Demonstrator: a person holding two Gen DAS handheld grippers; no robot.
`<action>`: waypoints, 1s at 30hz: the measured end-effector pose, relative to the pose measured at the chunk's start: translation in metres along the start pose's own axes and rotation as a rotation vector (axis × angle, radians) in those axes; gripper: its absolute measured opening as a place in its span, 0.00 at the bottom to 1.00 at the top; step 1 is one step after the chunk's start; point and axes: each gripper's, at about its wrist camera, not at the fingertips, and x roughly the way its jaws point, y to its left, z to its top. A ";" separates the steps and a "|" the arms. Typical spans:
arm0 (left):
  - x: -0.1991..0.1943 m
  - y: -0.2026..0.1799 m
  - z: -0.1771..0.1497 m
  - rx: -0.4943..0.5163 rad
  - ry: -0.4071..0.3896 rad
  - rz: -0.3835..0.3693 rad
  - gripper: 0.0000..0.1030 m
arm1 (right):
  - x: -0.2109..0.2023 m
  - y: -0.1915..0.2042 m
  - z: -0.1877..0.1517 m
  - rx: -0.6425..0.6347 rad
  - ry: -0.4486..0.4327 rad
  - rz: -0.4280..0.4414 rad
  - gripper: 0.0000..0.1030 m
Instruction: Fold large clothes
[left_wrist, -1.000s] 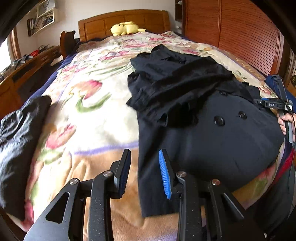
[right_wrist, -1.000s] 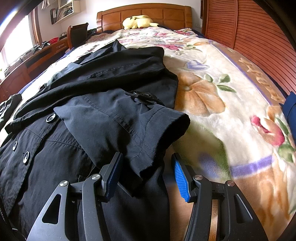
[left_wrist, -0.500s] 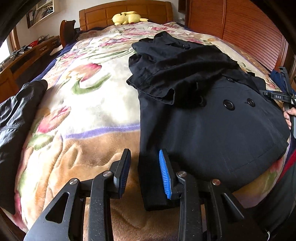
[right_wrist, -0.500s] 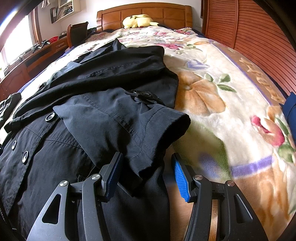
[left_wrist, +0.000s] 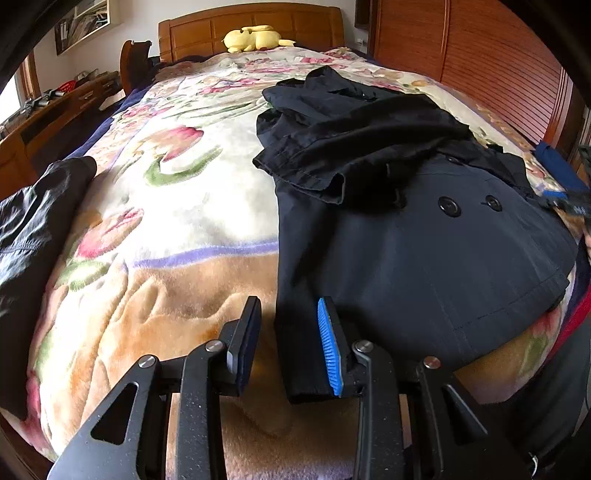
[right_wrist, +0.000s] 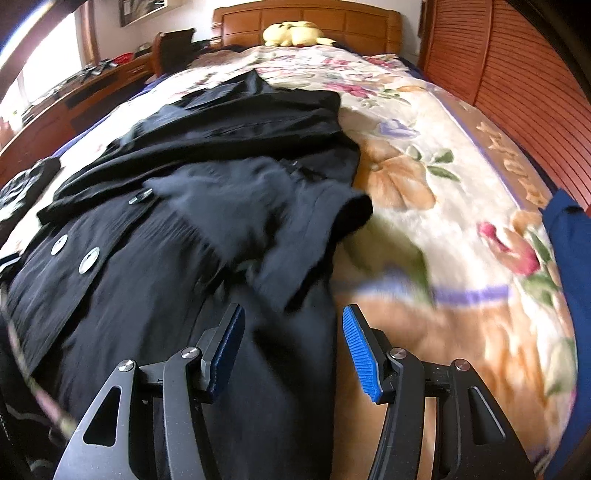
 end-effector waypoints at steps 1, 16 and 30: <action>-0.001 0.000 -0.001 -0.001 -0.001 0.000 0.32 | -0.007 0.000 -0.005 -0.004 0.008 0.000 0.61; -0.021 -0.006 -0.016 0.000 0.004 -0.021 0.32 | -0.042 0.002 -0.045 0.020 0.057 0.008 0.65; -0.015 -0.005 -0.015 -0.053 -0.010 -0.038 0.32 | -0.029 0.009 -0.052 0.011 0.019 0.011 0.64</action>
